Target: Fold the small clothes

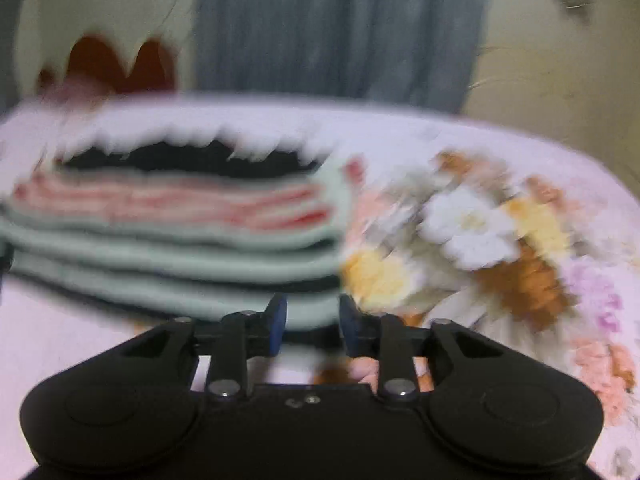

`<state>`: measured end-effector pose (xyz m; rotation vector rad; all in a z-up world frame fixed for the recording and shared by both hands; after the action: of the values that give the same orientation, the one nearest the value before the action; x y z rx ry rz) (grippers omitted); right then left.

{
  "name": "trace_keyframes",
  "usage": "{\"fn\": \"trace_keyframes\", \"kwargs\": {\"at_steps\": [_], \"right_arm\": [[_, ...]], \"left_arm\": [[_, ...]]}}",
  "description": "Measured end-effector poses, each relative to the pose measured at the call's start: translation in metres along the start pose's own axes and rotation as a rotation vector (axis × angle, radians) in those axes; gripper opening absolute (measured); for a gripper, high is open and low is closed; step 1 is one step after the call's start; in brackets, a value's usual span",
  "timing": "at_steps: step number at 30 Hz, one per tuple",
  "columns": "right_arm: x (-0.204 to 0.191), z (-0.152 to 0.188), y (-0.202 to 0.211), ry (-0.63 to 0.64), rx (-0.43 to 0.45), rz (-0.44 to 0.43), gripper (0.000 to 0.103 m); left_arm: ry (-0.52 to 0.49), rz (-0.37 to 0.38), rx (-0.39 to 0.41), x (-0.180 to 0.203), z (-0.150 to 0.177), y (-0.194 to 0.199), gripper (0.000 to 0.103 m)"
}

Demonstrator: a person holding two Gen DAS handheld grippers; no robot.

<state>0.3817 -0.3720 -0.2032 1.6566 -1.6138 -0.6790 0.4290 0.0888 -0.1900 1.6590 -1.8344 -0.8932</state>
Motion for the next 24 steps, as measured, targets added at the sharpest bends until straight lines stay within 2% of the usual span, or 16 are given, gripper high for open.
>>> {"fn": "trace_keyframes", "kwargs": {"at_steps": [1, 3, 4, 6, 7, 8, 10, 21, 24], "right_arm": [[-0.001, 0.005, -0.011, 0.02, -0.045, 0.007, 0.02], [-0.003, 0.001, -0.007, 0.034, -0.039, 0.016, 0.02], [-0.003, -0.002, -0.002, 0.031, -0.021, 0.02, 0.024], [-0.002, -0.005, 0.011, 0.03, 0.08, 0.039, 0.032], [-0.002, -0.002, 0.005, 0.029, 0.048, 0.032, 0.028], [-0.001, 0.003, -0.01, 0.035, -0.042, 0.021, 0.031], [-0.004, 0.005, -0.012, 0.082, -0.038, 0.029, 0.031], [0.0, 0.006, -0.011, 0.077, -0.042, 0.015, 0.031], [0.003, 0.008, -0.011, 0.06, -0.044, 0.004, 0.035]], "left_arm": [[0.012, 0.003, -0.005, -0.001, -0.002, 0.001, 0.068], [0.015, -0.019, 0.011, -0.004, -0.004, 0.007, 0.068], [0.016, -0.019, 0.015, -0.006, -0.002, 0.008, 0.068], [0.021, -0.004, 0.005, -0.01, 0.001, 0.003, 0.068], [0.018, -0.006, 0.004, -0.009, 0.001, 0.003, 0.068], [0.012, -0.013, -0.001, -0.007, 0.001, 0.003, 0.068], [0.007, -0.022, -0.008, -0.006, 0.0, 0.001, 0.068], [0.008, -0.026, -0.009, -0.005, 0.002, 0.0, 0.068], [0.006, -0.028, -0.008, -0.006, 0.002, 0.0, 0.068]]}}
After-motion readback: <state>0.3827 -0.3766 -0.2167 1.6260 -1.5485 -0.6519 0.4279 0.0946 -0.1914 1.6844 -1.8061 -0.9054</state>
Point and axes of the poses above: each gripper's, at about its wrist camera, not at the fingertips, and y roughly against the way its jaws point, x to its right, z to its underside, the point moved 5 cm from there along -y, roughly the way its jaws point, and after that the axes turned 7 degrees about -x, right-handed, at the moved point
